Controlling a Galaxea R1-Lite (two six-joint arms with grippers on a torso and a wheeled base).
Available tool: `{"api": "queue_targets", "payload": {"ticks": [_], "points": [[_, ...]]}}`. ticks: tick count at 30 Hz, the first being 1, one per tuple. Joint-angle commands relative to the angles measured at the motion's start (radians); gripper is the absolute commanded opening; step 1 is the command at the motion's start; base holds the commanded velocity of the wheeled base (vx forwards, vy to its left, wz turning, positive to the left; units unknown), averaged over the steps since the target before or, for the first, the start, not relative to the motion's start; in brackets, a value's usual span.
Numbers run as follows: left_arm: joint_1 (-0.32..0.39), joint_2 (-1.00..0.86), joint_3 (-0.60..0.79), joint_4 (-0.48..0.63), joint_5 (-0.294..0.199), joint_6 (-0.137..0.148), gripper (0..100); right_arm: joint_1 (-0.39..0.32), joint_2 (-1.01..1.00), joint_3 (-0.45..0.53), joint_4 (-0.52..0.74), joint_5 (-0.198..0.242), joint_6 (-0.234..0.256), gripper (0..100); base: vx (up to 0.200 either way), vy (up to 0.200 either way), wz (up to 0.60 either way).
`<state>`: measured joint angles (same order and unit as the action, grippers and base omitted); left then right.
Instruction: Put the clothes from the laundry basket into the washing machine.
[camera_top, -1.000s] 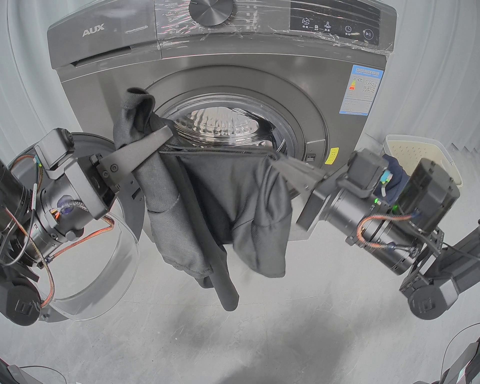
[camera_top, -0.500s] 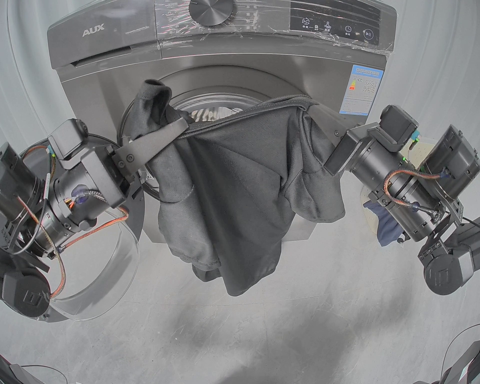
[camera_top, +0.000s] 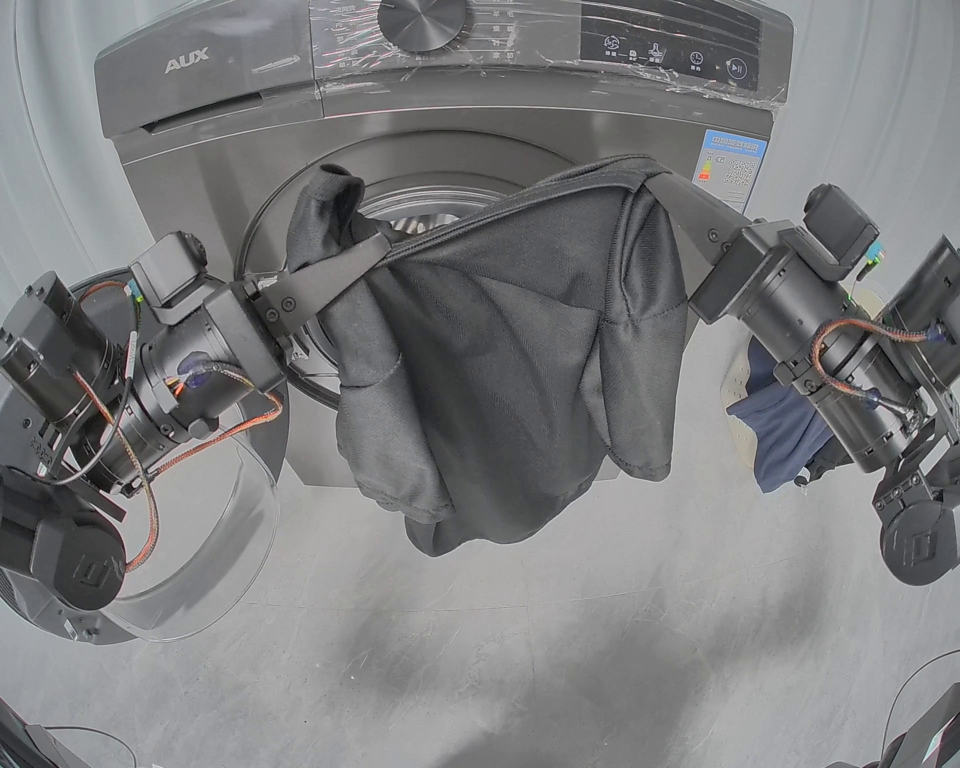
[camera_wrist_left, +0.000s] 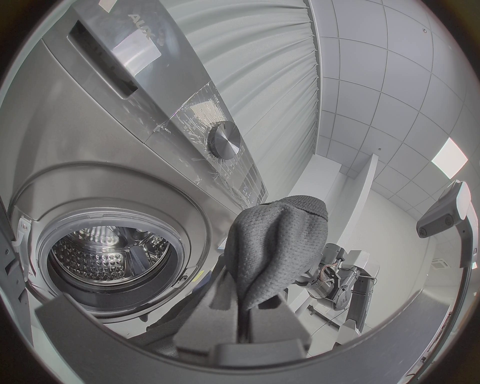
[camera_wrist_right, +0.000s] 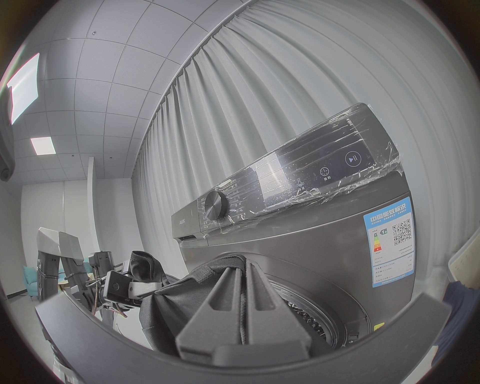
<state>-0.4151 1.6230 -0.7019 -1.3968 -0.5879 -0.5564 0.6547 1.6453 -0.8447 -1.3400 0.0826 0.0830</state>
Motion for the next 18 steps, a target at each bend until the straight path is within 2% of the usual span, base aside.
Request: {"api": "queue_targets", "payload": {"ticks": [1,8,11,16,17,18], "points": [[-0.002,0.006,0.001,-0.002,0.002,0.000,0,0.000,-0.013,0.003,-0.001,0.000,0.000,0,0.000,0.000,0.00],[-0.008,-0.002,0.002,-0.002,0.008,0.000,0,0.000,-0.015,0.010,0.001,-0.001,0.000,0,0.000,0.000,0.00],[-0.014,-0.003,-0.001,-0.002,0.006,0.000,0,0.005,-0.016,0.042,0.001,0.000,0.000,0,0.000,0.000,0.00],[-0.048,0.003,-0.027,0.004,0.011,0.003,0,0.059,-0.002,0.285,-0.002,0.005,-0.003,0,0.000,0.000,0.00],[-0.048,0.005,-0.027,0.004,0.011,0.003,0,0.062,0.005,0.306,-0.004,0.005,-0.002,100,0.000,0.000,0.00],[-0.051,0.005,-0.028,0.002,0.011,0.003,0,0.066,0.028,0.322,-0.018,0.008,0.003,100,0.000,0.000,0.00]]}}
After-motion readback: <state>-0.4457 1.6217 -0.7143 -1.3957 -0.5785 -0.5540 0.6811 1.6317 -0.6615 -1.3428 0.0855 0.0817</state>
